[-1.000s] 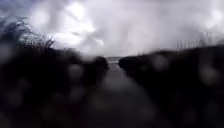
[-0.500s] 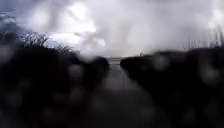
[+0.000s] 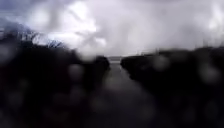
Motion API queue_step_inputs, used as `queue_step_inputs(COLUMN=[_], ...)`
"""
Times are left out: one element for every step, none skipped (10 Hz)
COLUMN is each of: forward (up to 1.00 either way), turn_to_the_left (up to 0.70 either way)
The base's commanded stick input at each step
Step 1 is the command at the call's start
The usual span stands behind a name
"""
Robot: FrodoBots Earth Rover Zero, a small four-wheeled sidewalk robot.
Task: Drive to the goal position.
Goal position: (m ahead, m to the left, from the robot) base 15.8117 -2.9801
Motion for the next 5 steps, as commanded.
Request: queue_step_inputs(forward=[0.7,0.7,0.7,0.7,0.7], turn_to_the_left=[0.0,0.0,0.0,0.0,0.0])
